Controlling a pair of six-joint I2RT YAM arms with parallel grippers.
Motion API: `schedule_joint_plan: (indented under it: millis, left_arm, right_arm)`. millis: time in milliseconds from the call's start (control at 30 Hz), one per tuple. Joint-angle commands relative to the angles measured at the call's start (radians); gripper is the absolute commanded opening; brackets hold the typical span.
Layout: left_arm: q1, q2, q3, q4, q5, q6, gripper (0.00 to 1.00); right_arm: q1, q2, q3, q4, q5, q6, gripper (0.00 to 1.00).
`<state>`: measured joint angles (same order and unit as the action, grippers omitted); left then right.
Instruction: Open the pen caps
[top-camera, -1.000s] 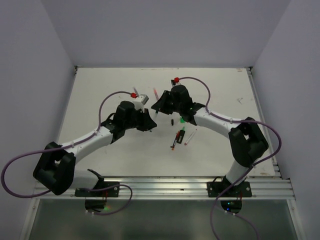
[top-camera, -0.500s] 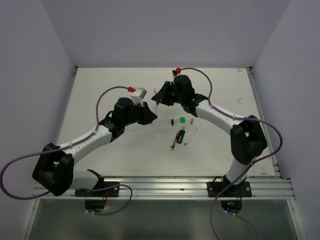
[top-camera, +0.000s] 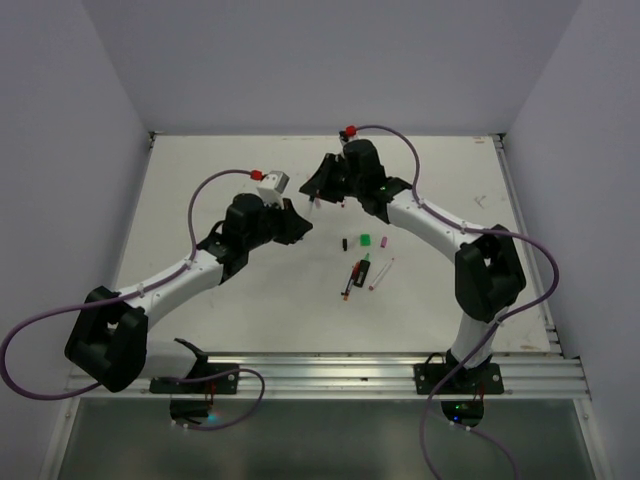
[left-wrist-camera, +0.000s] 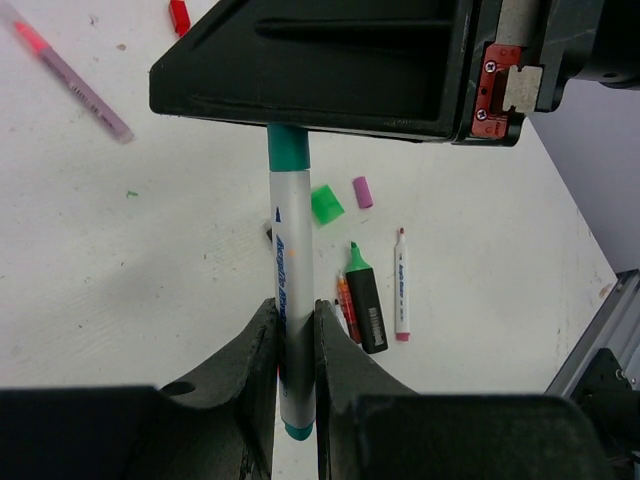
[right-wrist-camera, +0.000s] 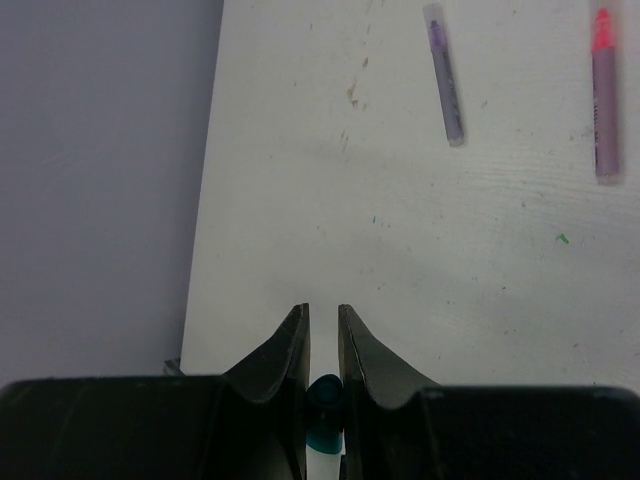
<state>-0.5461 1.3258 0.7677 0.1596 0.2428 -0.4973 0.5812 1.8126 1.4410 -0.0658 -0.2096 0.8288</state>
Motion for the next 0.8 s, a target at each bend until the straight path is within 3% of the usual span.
schedule_joint_plan:
  millis: [0, 767]
  left_arm:
    - [-0.038, 0.003, -0.074, -0.281, 0.199, 0.0, 0.0]
    - [-0.04, -0.004, -0.104, -0.289, 0.234, -0.003, 0.0]
  right_arm:
    - [-0.135, -0.016, 0.14, 0.271, 0.242, -0.037, 0.0]
    - [-0.21, -0.015, 0.248, 0.34, 0.299, -0.069, 0.0]
